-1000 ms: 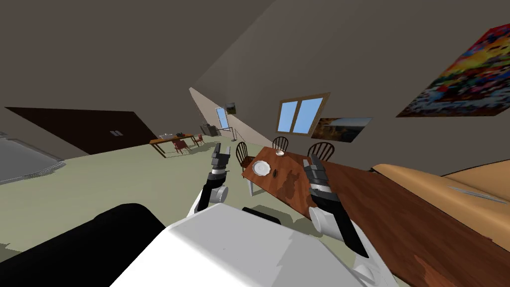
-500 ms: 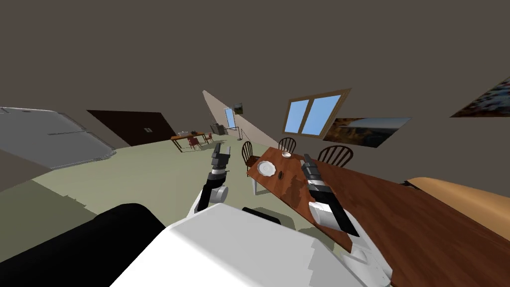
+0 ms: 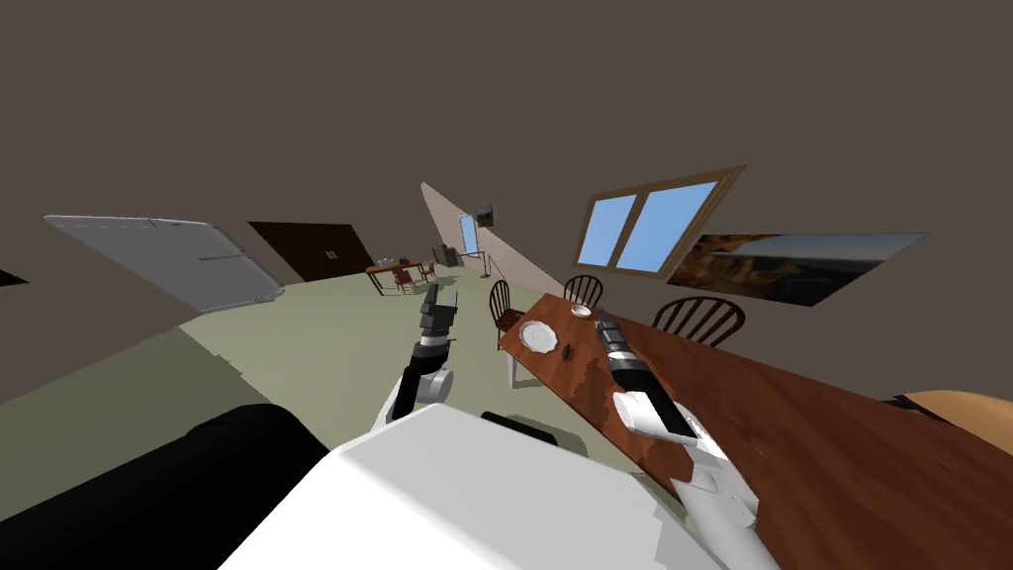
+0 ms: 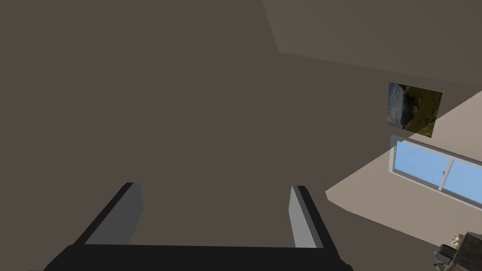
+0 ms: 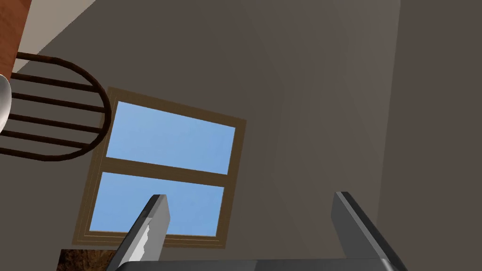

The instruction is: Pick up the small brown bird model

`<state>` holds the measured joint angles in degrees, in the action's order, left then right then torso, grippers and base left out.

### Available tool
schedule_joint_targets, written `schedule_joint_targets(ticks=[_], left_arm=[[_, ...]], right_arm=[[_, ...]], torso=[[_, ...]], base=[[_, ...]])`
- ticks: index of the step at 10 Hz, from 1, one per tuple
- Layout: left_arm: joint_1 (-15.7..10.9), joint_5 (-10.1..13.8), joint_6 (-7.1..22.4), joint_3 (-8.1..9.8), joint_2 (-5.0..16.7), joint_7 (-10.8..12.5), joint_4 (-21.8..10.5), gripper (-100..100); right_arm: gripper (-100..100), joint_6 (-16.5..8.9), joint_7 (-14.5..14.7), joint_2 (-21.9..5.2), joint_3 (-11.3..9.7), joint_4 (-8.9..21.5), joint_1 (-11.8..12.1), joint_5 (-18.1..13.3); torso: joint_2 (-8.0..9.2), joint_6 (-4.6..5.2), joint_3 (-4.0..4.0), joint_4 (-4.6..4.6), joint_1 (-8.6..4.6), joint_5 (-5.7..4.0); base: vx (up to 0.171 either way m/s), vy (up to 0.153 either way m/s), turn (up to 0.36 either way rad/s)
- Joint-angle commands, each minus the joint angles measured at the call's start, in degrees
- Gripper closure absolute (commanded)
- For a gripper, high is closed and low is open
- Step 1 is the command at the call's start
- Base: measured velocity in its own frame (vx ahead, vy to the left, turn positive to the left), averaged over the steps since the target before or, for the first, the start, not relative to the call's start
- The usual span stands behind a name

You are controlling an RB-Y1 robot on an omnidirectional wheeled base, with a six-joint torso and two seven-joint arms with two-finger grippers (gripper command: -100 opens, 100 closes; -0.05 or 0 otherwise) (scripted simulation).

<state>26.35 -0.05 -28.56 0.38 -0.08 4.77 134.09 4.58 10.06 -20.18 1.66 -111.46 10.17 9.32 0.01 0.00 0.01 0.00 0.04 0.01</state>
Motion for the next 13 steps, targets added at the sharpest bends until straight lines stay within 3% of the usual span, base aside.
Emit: schedule_joint_targets(ticks=[1, 2, 5, 6, 7, 10, 11, 12, 13], left_arm=[[0.00, 0.00, 0.00, 0.00, 0.00, 0.00, 0.00, 0], [0.01, 0.00, 0.00, 0.01, 0.00, 0.00, 0.00, 0], [0.00, 0.00, 0.00, 0.00, 0.00, 0.00, 0.00, 0], [0.01, 0.00, 0.00, 0.01, 0.00, 0.00, 0.00, 0], [0.00, 0.00, 0.00, 0.00, 0.00, 0.00, 0.00, 0], [0.01, 0.00, 0.00, 0.01, 0.00, 0.00, 0.00, 0], [0.01, 0.00, 0.00, 0.01, 0.00, 0.00, 0.00, 0], [0.01, 0.00, 0.00, 0.01, 0.00, 0.00, 0.00, 0], [0.02, 0.00, 0.00, 0.01, 0.00, 0.00, 0.00, 0]], right_arm=[[-100, -2.15, 0.95, -0.48, 0.03, 0.93, -0.60, 0.36], [-100, -4.53, 2.60, -1.62, 0.14, 3.12, -2.21, 1.17], [-100, -8.05, 4.33, -2.70, 0.26, 6.93, -3.78, 1.99], [-100, -10.83, 6.11, -3.72, 0.39, 9.06, -5.32, 2.81], [-100, -11.18, 6.11, -3.72, 0.39, 10.21, -5.32, 2.81], [-100, -16.22, 9.81, -5.63, 0.66, 15.09, -8.32, 4.45], [-100, -17.70, 9.81, -5.63, 0.66, 16.91, -8.32, 4.45], [-100, -17.70, 9.81, -5.63, 0.66, 17.17, -8.32, 4.45], [-100, -20.56, 11.70, -6.52, 0.81, 19.20, -9.80, 5.24]], torso=[[0.00, 0.00, 0.00, 0.00, 0.00, 0.00], [0.02, 0.05, 0.01, 0.00, -0.02, 0.00], [-0.01, 0.01, -0.01, 0.00, 0.00, 0.01], [0.00, 0.06, 0.00, 0.00, -0.02, 0.00], [0.01, 0.03, 0.01, 0.00, -0.01, 0.00], [0.02, 0.07, 0.01, 0.00, -0.05, -0.01], [0.01, 0.03, 0.01, 0.00, -0.04, 0.00], [0.01, 0.07, 0.01, 0.00, -0.06, -0.01], [0.03, 0.10, 0.02, 0.00, -0.08, -0.02]], base=[[-0.004, 0.013, 0.118], [-0.005, 0.015, 0.211], [-0.001, 0.015, 0.157], [-0.003, 0.016, 0.219], [-0.001, 0.009, 0.121], [-0.003, 0.008, 0.173], [-0.002, 0.002, 0.155], [0.000, 0.000, 0.000], [-0.005, 0.004, 0.196]])
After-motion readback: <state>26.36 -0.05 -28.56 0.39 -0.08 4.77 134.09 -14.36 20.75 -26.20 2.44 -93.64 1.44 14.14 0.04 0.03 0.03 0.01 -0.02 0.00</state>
